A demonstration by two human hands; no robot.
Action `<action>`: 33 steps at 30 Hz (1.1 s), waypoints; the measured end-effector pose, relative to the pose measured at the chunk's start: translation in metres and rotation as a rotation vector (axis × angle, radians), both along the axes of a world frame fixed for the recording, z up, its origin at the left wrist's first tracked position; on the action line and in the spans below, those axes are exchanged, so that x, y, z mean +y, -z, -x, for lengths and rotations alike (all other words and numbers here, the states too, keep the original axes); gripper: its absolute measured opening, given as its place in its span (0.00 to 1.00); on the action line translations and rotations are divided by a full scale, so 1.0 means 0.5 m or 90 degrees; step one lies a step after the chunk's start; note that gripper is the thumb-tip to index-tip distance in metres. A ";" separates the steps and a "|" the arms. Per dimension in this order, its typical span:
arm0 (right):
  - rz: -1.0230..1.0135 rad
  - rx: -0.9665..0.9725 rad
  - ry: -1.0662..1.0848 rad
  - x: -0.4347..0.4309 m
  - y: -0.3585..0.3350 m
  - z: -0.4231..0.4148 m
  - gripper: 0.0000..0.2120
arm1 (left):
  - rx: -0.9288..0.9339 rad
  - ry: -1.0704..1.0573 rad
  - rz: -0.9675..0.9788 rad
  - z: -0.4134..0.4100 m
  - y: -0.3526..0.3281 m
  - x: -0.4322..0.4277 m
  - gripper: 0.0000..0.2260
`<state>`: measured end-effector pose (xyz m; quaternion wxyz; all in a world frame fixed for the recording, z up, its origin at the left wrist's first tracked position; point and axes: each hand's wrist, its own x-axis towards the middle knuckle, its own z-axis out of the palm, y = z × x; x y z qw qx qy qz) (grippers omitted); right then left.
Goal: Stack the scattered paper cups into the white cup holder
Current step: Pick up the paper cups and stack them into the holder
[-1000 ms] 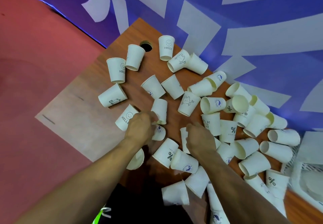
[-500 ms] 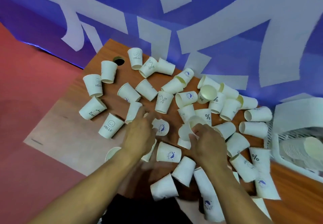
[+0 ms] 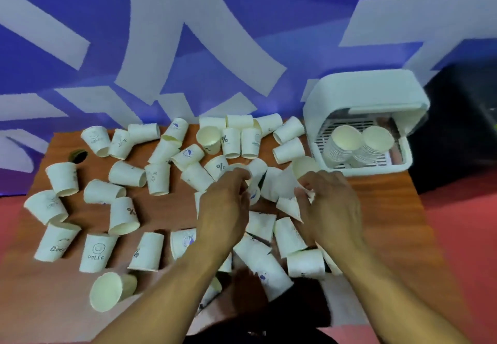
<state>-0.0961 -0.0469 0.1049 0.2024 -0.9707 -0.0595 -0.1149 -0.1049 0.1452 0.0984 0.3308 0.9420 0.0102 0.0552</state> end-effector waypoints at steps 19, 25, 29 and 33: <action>-0.051 -0.005 0.150 -0.349 0.002 -0.189 0.03 | -0.127 0.237 -0.193 -0.261 -0.026 -0.397 0.05; -0.040 -0.003 0.133 -0.381 0.045 -0.240 0.04 | -0.129 0.251 -0.239 -0.303 0.015 -0.432 0.05; -0.046 0.011 0.103 -0.399 0.078 -0.253 0.03 | -0.120 0.272 -0.285 -0.317 0.043 -0.444 0.07; -0.049 0.017 0.068 -0.409 0.112 -0.260 0.04 | -0.099 0.281 -0.305 -0.325 0.068 -0.454 0.08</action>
